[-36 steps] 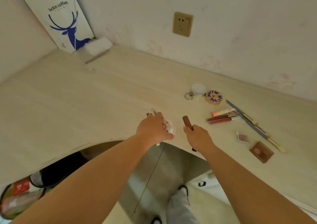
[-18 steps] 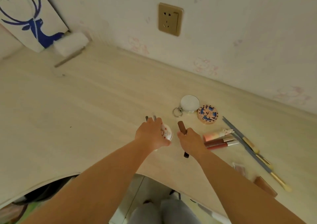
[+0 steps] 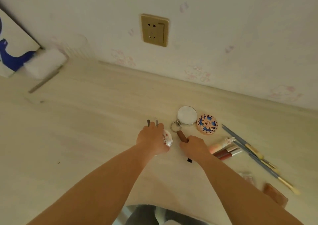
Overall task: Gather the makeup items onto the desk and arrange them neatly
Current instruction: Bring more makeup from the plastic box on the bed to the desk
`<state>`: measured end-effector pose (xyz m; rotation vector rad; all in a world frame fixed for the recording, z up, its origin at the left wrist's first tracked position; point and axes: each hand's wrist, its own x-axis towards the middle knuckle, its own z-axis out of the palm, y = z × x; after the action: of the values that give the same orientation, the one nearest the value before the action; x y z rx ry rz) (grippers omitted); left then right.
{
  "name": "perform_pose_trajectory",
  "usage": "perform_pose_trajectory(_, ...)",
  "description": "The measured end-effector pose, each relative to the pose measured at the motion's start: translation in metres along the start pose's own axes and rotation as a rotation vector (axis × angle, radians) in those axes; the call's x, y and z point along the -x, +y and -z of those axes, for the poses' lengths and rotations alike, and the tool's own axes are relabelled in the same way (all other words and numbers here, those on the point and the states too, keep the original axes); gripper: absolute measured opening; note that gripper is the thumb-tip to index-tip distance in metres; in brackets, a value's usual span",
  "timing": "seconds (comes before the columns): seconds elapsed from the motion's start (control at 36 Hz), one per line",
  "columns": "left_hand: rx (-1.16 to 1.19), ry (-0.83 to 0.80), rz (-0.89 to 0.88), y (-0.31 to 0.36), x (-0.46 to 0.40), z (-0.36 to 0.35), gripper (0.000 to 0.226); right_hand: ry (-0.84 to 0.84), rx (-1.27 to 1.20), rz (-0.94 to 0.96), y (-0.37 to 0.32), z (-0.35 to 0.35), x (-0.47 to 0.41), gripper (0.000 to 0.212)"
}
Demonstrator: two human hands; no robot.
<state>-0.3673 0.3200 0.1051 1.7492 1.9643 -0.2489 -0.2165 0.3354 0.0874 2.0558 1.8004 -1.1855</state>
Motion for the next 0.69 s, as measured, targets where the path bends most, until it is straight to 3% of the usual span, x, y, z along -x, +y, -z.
perform_pose_trajectory(0.28,-0.008,-0.024,-0.016,0.003,-0.011,-0.002,0.071,0.087,0.13,-0.003,-0.001,0.0,-0.004,0.031)
perform_pose_trajectory(0.69,0.161,-0.101,0.001,0.015,-0.011,-0.009,0.087,0.229,0.288,0.079,0.011,0.002,0.002,0.035)
